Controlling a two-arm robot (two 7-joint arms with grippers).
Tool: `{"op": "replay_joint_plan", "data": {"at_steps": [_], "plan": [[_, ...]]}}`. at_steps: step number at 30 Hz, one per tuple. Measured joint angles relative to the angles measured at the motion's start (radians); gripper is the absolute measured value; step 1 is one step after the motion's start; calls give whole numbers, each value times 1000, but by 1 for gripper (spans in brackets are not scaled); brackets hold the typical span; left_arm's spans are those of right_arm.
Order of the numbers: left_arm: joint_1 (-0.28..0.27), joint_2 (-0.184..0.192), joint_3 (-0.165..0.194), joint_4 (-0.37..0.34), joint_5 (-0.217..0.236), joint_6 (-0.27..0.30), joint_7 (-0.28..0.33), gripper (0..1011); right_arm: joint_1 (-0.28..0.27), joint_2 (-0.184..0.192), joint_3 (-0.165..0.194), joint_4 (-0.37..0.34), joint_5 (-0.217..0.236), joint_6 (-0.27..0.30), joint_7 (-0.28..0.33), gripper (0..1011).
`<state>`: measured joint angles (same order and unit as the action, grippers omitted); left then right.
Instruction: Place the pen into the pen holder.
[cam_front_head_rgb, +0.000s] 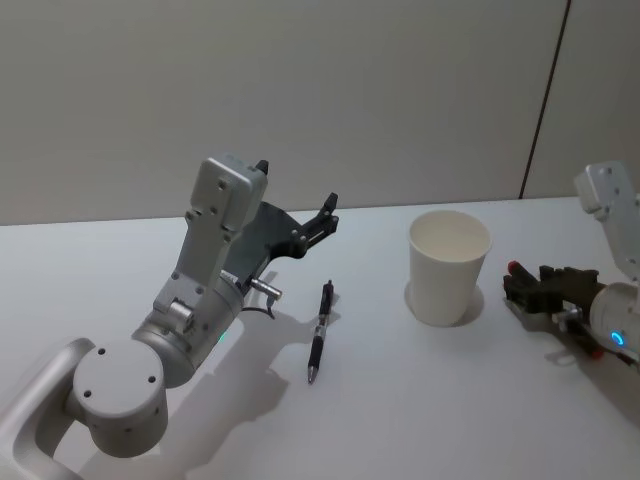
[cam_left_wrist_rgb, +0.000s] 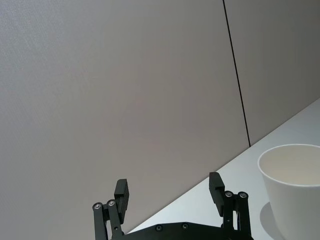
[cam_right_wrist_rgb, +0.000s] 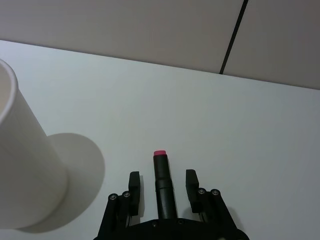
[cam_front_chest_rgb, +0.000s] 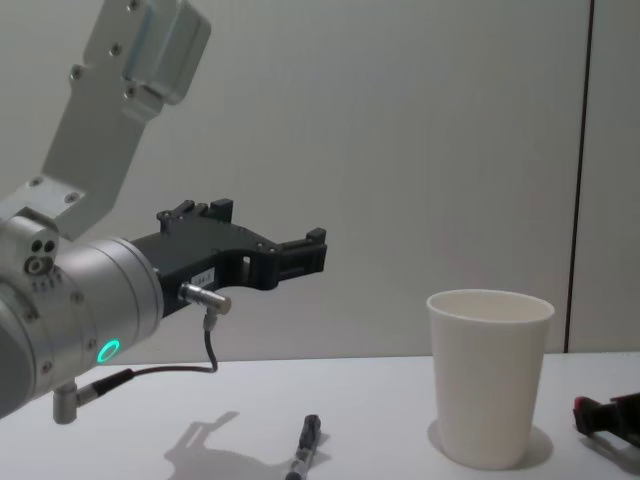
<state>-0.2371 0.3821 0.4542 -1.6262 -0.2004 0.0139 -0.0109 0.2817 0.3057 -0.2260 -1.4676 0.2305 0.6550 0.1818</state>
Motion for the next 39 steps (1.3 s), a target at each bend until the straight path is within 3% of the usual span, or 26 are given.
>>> {"op": "replay_joint_plan", "data": {"at_steps": [39], "plan": [[0,0,0,0,0,0,0,1001,0,0,0,1,0,1,0,302]]}}
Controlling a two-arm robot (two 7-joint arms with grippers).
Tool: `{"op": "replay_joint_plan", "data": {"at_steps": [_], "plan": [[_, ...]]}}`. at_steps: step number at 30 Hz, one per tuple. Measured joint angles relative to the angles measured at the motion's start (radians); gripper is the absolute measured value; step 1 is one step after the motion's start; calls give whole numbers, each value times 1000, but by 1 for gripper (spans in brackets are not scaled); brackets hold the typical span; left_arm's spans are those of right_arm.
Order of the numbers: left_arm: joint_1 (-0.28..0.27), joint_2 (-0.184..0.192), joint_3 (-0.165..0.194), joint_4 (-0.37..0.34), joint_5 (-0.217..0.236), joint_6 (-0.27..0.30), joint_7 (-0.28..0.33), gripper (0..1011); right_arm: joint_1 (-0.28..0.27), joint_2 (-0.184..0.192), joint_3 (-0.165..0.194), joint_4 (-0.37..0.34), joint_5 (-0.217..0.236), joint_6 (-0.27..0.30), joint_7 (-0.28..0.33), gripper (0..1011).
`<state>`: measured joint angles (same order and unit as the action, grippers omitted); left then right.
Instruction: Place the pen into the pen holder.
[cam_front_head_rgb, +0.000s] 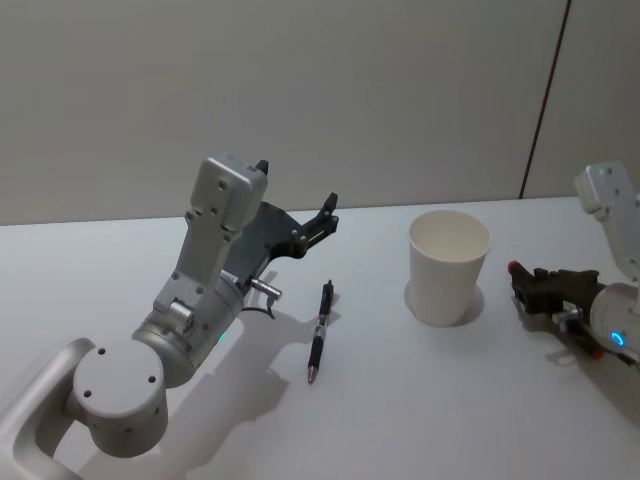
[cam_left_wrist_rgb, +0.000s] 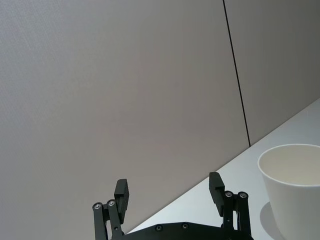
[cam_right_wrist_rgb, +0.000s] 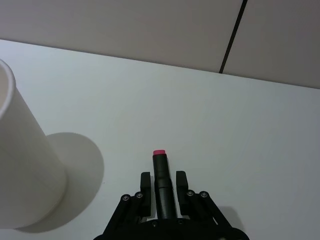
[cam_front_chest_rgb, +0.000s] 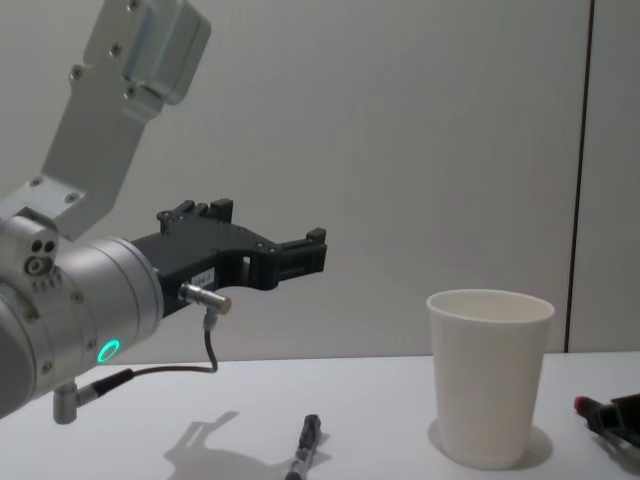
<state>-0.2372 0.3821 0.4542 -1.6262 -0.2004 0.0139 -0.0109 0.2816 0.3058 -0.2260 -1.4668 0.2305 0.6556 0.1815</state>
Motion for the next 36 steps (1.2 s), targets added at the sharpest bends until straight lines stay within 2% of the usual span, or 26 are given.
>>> {"op": "replay_joint_plan", "data": {"at_steps": [17,36], "plan": [[0,0,0,0,0,0,0,1001,0,0,0,0,0,0,0,195],[0,0,0,0,0,0,0,1001,2,-1,-1,2,-2,-2,1,185]]}}
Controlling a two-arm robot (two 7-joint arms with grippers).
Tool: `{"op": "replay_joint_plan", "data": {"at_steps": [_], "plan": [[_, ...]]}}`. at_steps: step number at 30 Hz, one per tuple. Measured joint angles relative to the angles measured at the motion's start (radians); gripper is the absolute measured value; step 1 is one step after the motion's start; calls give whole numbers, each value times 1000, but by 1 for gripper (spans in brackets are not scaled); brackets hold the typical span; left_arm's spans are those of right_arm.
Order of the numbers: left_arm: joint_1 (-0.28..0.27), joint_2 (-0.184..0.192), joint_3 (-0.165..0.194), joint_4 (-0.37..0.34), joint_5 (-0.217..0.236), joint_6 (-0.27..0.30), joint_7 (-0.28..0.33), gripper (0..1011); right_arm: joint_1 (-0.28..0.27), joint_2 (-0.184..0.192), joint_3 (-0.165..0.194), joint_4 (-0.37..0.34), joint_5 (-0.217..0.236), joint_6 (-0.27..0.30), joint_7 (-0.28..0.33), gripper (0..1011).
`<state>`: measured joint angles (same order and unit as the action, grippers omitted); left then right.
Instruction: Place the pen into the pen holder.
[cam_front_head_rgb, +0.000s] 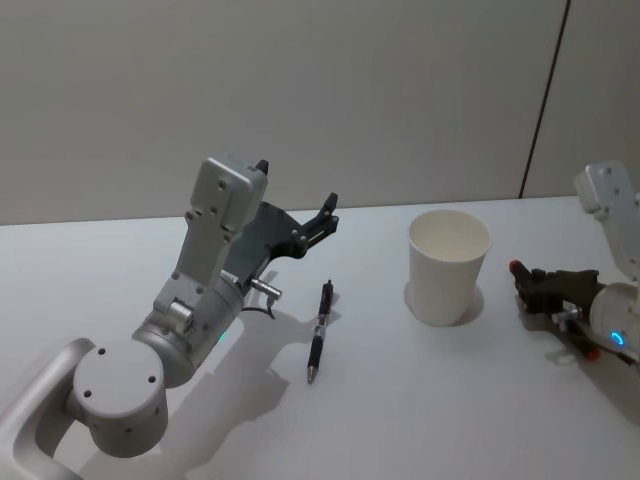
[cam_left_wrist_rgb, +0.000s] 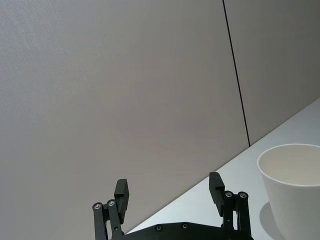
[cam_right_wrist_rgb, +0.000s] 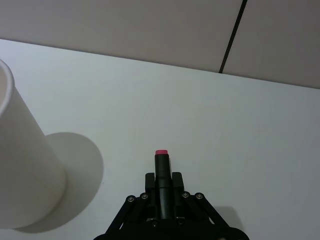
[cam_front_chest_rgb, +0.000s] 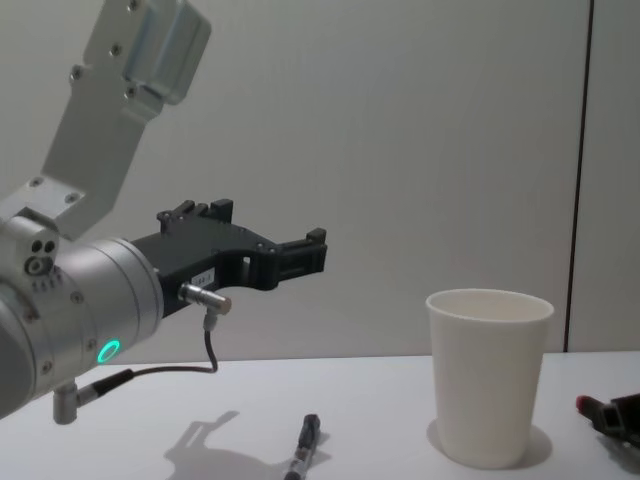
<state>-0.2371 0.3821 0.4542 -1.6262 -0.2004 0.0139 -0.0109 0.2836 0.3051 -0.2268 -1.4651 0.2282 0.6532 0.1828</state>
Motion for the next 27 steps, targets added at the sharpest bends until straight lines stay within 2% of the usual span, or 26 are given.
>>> {"op": "replay_joint_plan", "data": {"at_steps": [9,27], "plan": [[0,0,0,0,0,0,0,1001,20,-8,-4,7,-27,-34,1,185],[0,0,0,0,0,0,0,1001,72,-32,-9,-6,-94,-188,-35,185]]}}
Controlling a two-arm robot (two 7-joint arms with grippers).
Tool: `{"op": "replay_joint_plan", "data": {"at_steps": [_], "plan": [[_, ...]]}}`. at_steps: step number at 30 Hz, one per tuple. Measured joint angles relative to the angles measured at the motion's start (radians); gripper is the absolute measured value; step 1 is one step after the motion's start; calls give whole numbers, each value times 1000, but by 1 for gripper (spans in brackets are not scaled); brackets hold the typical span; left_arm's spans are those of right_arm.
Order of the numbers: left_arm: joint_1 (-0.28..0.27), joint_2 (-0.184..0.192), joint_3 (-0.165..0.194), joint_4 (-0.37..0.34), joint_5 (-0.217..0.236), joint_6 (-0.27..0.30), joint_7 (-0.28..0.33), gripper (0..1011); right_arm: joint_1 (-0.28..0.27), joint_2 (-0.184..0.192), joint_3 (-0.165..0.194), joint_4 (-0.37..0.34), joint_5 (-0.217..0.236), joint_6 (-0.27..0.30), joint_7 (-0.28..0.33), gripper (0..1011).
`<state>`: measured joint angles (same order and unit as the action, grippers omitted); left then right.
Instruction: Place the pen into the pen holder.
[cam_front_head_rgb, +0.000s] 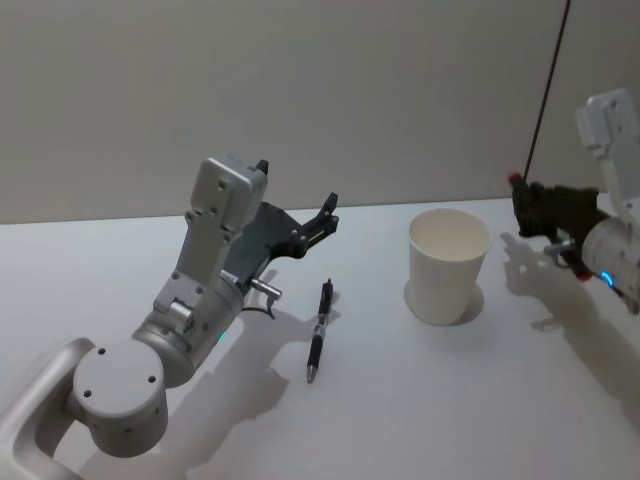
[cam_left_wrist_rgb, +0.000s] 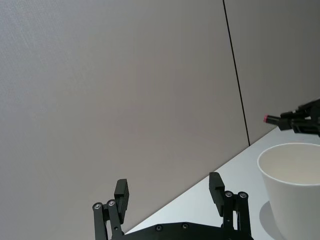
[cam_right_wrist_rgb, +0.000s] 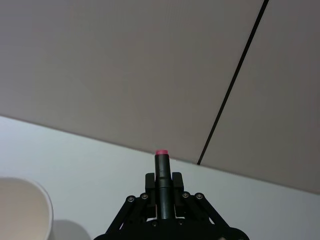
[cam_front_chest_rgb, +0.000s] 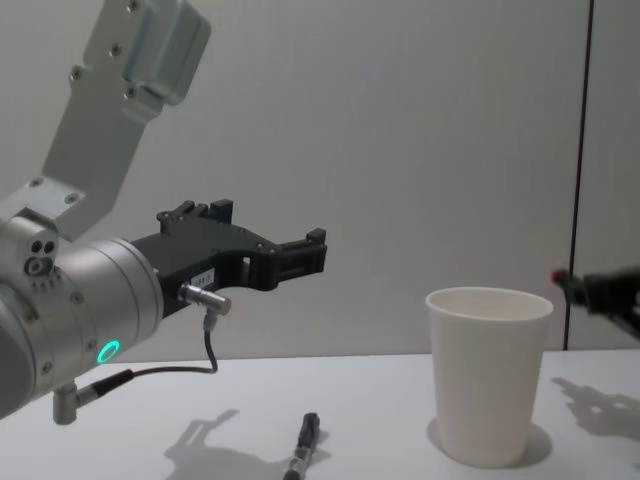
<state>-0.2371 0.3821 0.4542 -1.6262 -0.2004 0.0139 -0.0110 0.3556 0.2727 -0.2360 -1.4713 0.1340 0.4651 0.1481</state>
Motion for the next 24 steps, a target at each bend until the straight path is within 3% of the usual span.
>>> {"op": "replay_joint_plan", "data": {"at_steps": [24], "plan": [[0,0,0,0,0,0,0,1001,71,-41,6,-24,-53,-264,-91,185]]}}
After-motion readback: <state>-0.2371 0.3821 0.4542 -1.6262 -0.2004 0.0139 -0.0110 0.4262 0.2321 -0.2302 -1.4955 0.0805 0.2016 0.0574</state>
